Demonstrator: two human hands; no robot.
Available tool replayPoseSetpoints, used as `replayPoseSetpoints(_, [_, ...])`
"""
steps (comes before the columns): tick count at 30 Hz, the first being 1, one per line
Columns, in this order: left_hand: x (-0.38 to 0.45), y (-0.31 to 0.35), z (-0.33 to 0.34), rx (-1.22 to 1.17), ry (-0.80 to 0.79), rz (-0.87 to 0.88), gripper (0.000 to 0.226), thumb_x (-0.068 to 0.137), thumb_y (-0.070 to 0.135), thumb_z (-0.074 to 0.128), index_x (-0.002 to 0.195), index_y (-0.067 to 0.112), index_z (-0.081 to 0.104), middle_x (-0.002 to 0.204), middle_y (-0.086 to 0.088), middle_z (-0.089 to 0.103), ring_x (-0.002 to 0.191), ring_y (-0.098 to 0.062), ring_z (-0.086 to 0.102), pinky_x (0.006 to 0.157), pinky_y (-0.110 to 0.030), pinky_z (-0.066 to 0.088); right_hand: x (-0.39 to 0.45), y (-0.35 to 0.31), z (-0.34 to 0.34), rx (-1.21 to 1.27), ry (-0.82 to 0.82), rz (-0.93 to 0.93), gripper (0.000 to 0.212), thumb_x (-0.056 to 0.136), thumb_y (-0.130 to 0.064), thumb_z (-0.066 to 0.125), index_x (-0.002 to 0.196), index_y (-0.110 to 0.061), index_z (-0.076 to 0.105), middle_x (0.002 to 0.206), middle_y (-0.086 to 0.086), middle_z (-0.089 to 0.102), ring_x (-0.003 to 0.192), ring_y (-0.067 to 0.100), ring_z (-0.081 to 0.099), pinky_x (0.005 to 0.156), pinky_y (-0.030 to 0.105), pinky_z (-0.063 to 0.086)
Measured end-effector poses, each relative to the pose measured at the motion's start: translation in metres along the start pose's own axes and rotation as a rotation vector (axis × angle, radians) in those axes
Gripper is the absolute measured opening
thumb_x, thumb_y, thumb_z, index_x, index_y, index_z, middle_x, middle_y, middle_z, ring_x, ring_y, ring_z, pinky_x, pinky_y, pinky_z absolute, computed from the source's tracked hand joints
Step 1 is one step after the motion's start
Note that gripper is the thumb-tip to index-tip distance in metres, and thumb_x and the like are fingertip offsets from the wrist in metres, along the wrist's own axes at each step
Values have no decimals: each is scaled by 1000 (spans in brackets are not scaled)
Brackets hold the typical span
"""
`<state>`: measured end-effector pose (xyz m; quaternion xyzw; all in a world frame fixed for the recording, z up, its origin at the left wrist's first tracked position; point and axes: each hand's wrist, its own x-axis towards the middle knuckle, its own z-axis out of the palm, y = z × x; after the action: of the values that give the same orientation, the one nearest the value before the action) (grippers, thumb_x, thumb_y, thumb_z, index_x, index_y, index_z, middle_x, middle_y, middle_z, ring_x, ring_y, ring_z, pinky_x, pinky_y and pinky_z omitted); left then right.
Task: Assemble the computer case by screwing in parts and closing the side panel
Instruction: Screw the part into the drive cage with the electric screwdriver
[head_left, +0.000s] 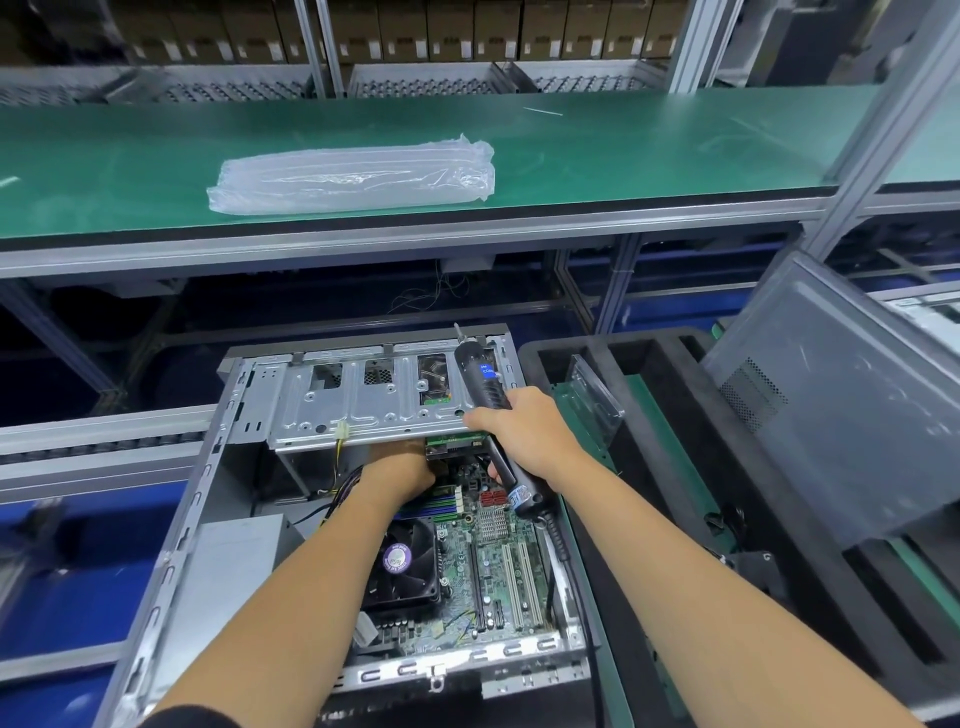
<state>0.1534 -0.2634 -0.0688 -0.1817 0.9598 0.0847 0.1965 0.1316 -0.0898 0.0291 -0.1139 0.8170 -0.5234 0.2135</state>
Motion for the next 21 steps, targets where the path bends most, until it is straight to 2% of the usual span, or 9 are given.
replayPoseSetpoints(4, [-3, 2, 1, 22, 33, 3, 14, 91, 30, 48, 98, 18, 53, 108, -7, 63, 89, -24, 57, 73, -29, 43, 0, 0, 0, -5, 3, -3, 27, 79, -24, 70, 74, -11, 47, 69, 11, 46, 58, 27, 51, 61, 41, 42])
replayPoseSetpoints(8, [-15, -3, -5, 37, -13, 70, 21, 92, 21, 45, 105, 9, 56, 104, -11, 65, 91, -27, 60, 70, -29, 42, -4, -2, -2, -15, 6, -4, 29, 79, -24, 70, 75, -12, 44, 68, 9, 42, 59, 24, 47, 62, 39, 37])
replayPoseSetpoints(10, [-25, -8, -11, 29, 23, 99, 16, 93, 20, 44, 99, 10, 54, 105, -12, 65, 85, -27, 56, 69, -30, 41, -5, -2, -2, -21, 0, 1, 34, 79, -25, 71, 75, -12, 40, 70, 9, 39, 60, 24, 45, 63, 38, 35])
replayPoseSetpoints(15, [-49, -27, -18, -2, 177, 124, 15, 93, 17, 46, 99, 6, 55, 106, -16, 63, 95, -33, 60, 68, -33, 42, -9, -5, -2, -72, 17, 15, 40, 83, -29, 71, 71, -14, 36, 63, 0, 34, 58, 23, 43, 61, 34, 30])
replayPoseSetpoints(21, [-55, -28, -14, -128, 171, 111, 17, 92, 14, 51, 104, 3, 55, 108, -19, 62, 97, -34, 59, 70, -33, 44, -13, -7, -1, -77, 9, 10, 37, 84, -30, 71, 78, -12, 39, 68, 3, 37, 63, 25, 47, 65, 35, 32])
